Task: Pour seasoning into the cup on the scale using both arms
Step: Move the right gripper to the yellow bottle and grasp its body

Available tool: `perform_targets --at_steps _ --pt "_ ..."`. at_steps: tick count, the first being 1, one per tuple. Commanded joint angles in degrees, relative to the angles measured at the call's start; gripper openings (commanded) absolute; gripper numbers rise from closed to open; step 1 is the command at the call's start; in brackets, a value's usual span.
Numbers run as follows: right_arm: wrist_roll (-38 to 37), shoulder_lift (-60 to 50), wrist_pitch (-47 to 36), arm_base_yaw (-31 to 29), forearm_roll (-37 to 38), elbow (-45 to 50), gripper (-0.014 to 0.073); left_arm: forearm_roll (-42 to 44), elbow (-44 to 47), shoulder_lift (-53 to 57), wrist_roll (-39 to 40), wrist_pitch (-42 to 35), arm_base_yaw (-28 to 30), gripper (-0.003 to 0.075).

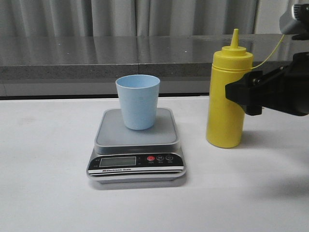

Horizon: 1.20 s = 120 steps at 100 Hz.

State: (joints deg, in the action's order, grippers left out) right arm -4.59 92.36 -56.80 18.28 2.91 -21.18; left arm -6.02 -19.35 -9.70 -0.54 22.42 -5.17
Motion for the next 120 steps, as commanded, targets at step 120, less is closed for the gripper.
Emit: perform_targets --at_steps 120 --pt "1.37 15.01 -17.26 0.11 2.21 -10.64 0.0636 -0.5 -1.61 -0.5 0.54 -4.93 0.21 -0.002"
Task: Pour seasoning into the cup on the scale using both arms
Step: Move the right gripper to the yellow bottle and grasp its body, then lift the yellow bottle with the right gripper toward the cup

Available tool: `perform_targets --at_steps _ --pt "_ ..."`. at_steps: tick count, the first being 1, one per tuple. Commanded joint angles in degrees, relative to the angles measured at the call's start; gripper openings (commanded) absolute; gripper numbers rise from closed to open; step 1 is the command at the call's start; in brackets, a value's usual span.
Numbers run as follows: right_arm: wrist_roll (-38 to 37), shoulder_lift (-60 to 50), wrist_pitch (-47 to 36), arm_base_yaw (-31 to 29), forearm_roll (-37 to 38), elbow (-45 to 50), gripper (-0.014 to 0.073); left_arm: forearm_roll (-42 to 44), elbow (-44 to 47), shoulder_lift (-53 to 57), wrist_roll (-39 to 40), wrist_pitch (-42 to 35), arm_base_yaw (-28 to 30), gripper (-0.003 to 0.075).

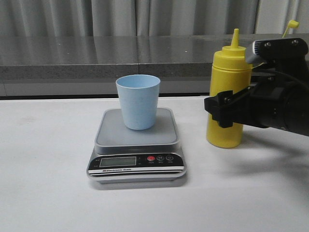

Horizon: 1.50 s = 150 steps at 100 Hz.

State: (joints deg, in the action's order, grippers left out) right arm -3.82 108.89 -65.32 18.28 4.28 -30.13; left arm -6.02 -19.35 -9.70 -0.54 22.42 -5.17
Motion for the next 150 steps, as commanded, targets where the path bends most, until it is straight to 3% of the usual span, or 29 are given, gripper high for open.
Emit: perform_targets --at_steps 1,29,45,62,83,97,114,150 --pt "0.6 -1.39 -8.75 0.11 0.84 -1.74 0.0636 -0.5 -1.61 -0.5 0.54 -4.93 0.21 -0.002" --pt "0.6 -0.51 -9.14 0.11 0.89 -2.65 0.0601 -0.5 -1.61 -0.5 0.54 -4.93 0.21 -0.002" --pt "0.6 -0.51 -9.14 0.11 0.89 -2.65 0.0386 -0.5 -1.61 -0.5 0.54 -4.93 0.21 -0.002" --pt "0.6 -0.51 -9.45 0.11 0.89 -2.65 0.0249 -0.5 -1.61 -0.5 0.54 -4.93 0.21 -0.002" --pt "1.05 -1.12 -9.09 0.11 0.95 -2.65 0.0239 -0.5 -1.61 -0.5 0.54 -4.93 0.21 -0.002" --pt "7.72 -3.44 -7.06 0.18 2.94 -2.65 0.0239 -0.5 -1.61 -0.5 0.54 -4.93 0.21 -0.002" --pt "15.25 -9.32 1.26 0.55 3.85 -2.96 0.0239 -0.5 -1.61 -0.5 0.54 -4.93 0.21 -0.002" --pt "25.66 -17.25 33.73 1.21 8.34 -14.07 0.0236 -0.5 -1.61 -0.5 0.54 -4.93 0.21 -0.002"
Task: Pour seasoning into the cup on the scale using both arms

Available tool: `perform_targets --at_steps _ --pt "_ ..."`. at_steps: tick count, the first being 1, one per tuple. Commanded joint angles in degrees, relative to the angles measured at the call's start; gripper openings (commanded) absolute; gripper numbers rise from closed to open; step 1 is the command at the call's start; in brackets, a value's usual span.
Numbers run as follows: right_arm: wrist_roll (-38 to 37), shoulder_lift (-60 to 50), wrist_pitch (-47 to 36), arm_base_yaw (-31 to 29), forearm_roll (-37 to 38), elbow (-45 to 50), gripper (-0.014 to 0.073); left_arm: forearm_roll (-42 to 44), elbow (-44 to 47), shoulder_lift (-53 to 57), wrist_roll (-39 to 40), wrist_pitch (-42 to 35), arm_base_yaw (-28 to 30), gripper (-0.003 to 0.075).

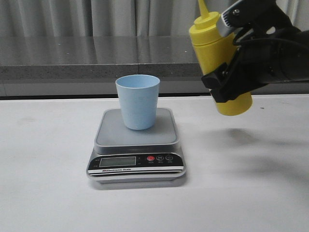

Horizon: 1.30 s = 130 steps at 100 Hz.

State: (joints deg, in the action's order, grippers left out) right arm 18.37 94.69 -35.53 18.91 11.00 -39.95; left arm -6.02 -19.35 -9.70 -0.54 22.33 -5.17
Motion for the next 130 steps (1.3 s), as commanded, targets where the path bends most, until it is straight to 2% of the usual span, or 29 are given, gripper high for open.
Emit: perform_targets --at_steps 1,18,34,51,72,93,113,130 --pt "3.93 -3.05 4.57 0.63 1.77 -4.55 0.0236 -0.5 -1.61 -0.5 0.54 -4.85 0.21 -0.002" --pt "9.82 -2.85 20.01 2.8 2.14 -12.09 0.0236 -0.5 -1.61 -0.5 0.54 -4.85 0.21 -0.002" --pt "13.99 -2.73 29.0 3.94 2.19 -17.81 0.0236 -0.5 -1.61 -0.5 0.54 -4.85 0.21 -0.002" --pt "14.54 -1.59 36.53 3.94 5.04 -22.23 0.0236 -0.5 -1.61 -0.5 0.54 -4.85 0.21 -0.002" --pt "14.54 -0.17 43.61 4.97 12.92 -25.08 0.0236 -0.5 -1.61 -0.5 0.54 -4.85 0.21 -0.002" --pt "14.54 0.03 46.44 6.95 16.66 -27.28 0.0236 -0.5 -1.61 -0.5 0.54 -4.85 0.21 -0.002" --pt "14.49 0.24 50.67 9.01 23.41 -29.25 0.0235 -0.5 -1.61 -0.5 0.54 -4.85 0.21 -0.002" --pt "14.3 2.95 57.34 10.83 28.35 -33.04 0.0235 -0.5 -1.61 -0.5 0.54 -4.85 0.21 -0.002"
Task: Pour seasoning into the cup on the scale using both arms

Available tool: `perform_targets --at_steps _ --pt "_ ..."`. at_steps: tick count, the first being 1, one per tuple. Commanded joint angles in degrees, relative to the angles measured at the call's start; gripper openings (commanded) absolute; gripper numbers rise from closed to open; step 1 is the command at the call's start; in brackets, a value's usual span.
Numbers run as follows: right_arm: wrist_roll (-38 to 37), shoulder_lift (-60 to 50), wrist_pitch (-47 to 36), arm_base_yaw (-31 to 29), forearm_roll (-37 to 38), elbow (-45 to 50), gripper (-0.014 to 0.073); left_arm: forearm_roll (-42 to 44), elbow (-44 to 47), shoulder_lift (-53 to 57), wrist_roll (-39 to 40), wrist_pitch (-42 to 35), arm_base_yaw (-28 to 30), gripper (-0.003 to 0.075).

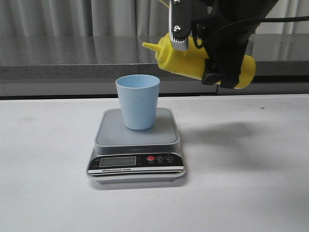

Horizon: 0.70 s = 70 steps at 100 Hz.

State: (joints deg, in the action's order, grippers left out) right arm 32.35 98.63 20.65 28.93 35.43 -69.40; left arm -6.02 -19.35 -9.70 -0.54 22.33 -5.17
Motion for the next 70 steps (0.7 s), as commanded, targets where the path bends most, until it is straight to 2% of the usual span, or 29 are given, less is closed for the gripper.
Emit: perform_targets --at_steps 1,19,36,70 --pt "0.32 -0.84 1.85 0.9 4.36 -3.98 0.0235 -0.5 -1.61 -0.5 0.54 -4.85 0.21 -0.002" --pt "0.27 2.66 7.74 3.17 10.22 -8.05 0.0235 -0.5 -1.61 -0.5 0.54 -4.85 0.21 -0.002" --pt "0.27 3.42 8.63 3.91 14.43 -9.26 0.0235 -0.5 -1.61 -0.5 0.54 -4.85 0.21 -0.002" --pt "0.22 3.49 10.01 3.91 15.75 -9.26 0.0235 -0.5 -1.61 -0.5 0.54 -4.85 0.21 -0.002"
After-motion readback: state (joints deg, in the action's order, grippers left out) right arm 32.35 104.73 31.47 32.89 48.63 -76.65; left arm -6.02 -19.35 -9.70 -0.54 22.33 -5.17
